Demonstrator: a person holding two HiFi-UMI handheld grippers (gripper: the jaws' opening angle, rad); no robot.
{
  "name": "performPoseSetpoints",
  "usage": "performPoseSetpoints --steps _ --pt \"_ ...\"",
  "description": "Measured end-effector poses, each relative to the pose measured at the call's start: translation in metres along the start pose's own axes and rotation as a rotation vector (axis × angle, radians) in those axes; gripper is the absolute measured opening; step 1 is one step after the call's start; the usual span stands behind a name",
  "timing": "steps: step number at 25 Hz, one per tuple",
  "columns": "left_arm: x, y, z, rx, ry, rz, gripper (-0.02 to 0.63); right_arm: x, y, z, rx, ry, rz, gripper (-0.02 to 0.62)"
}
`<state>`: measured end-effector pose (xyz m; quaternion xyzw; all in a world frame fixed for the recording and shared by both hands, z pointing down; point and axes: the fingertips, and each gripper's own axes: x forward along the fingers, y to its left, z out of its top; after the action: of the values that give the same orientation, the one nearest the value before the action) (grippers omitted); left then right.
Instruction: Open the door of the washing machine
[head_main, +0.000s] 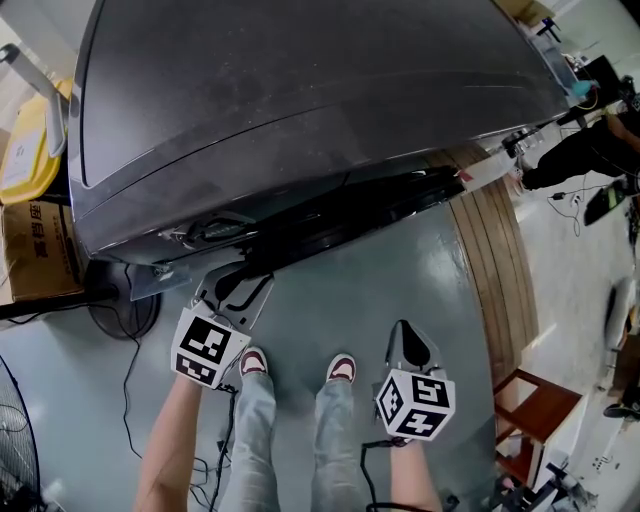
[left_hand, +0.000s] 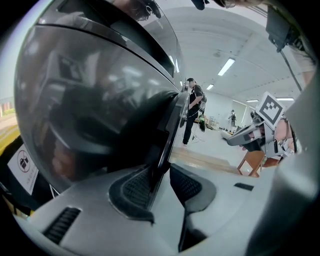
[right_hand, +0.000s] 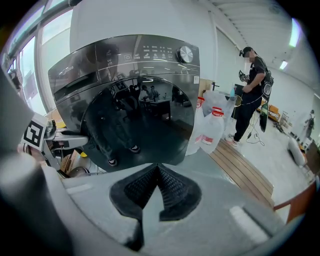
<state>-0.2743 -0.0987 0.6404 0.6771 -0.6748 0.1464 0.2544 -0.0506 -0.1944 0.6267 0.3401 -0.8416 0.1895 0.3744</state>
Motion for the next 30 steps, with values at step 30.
performPoseSetpoints --steps 30 --pt "-0.012 -0.077 -0.026 0.023 0.064 -0.132 0.084 -0.044 -0.03 -0.017 0.101 -0.031 -0.082 0.005"
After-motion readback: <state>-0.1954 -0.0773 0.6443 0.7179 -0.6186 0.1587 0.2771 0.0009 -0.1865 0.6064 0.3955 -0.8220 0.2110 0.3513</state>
